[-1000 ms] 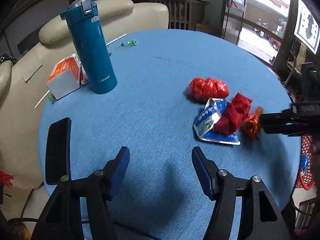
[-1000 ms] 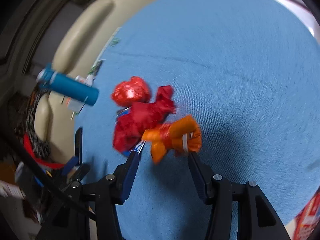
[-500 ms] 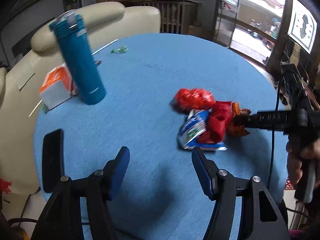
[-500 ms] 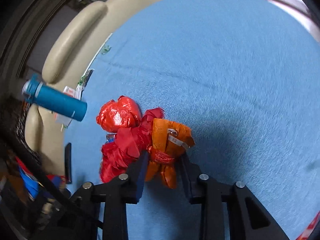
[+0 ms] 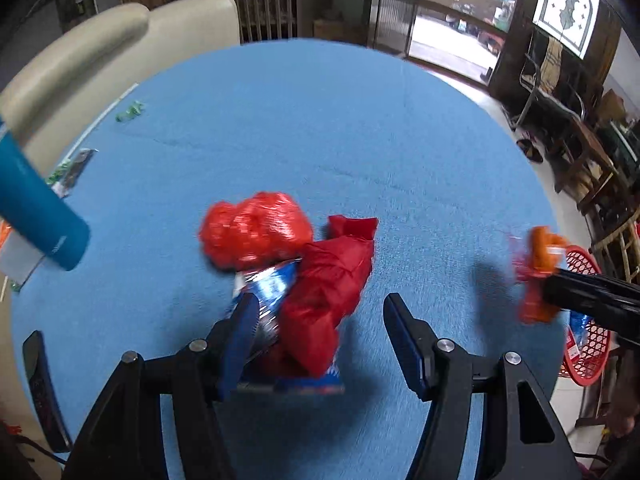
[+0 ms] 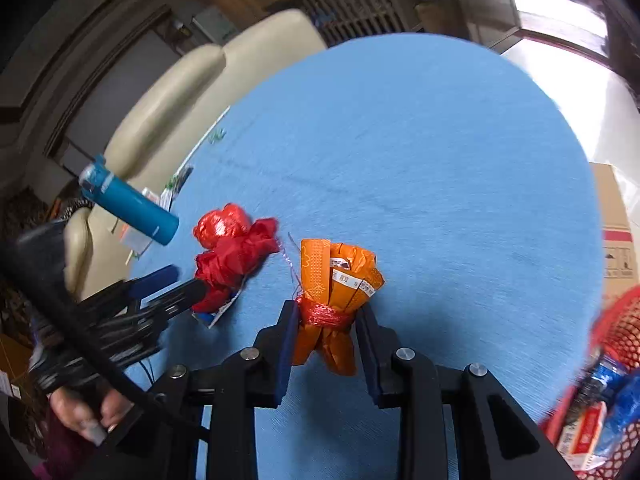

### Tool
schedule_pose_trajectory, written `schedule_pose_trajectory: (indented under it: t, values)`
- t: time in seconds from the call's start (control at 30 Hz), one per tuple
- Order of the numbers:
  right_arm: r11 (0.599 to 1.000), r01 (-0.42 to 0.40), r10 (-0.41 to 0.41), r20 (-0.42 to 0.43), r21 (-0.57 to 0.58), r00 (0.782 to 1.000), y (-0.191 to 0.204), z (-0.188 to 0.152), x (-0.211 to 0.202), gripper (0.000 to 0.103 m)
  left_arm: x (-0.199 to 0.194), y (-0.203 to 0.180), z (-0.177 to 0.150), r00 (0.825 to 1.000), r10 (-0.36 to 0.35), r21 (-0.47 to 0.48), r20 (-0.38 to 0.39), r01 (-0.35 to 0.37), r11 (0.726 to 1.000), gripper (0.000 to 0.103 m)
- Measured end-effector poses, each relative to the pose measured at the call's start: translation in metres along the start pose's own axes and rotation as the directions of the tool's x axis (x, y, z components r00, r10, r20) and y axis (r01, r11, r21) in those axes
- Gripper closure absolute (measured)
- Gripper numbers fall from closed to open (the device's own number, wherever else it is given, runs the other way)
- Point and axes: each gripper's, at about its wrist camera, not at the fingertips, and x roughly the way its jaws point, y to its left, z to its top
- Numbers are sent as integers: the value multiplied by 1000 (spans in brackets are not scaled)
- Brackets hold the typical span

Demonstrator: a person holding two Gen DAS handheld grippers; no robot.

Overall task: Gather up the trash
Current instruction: 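Grasp the orange mesh bag with the right tool while the left tool grasps the red cloth, then carry the orange bag and red cloth toward the red basket with both tools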

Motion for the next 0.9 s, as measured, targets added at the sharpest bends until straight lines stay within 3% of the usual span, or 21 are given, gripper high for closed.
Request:
schedule_pose_trajectory:
  t: [0.07,0.13,0.3,0.5,0.9]
  values:
    - [1000,14,-15,28,4,1000,-11,-3,-14,72,5,-2,1,1000,6,-7,10,-6,1000,45]
    - [1000,25,-25,51,10,998,-21,-7,-25,72,7,-7,5,1000,-13,-1,6,13,1000,67]
    - [999,34,-36,95,24,995,-39,-16,-41,72,2,-18,-3,1000,0,6,16,0,1000,73]
    - [999,39,-42,145,24,989,-54,-26,-61,72,-31,-39,-9,996,-10,41,92,6,999,74]
    - [993,91,-106,242,72,965,-86,-39,-120,72,-90,-99,-6,976,-127,167,177,97,981,73]
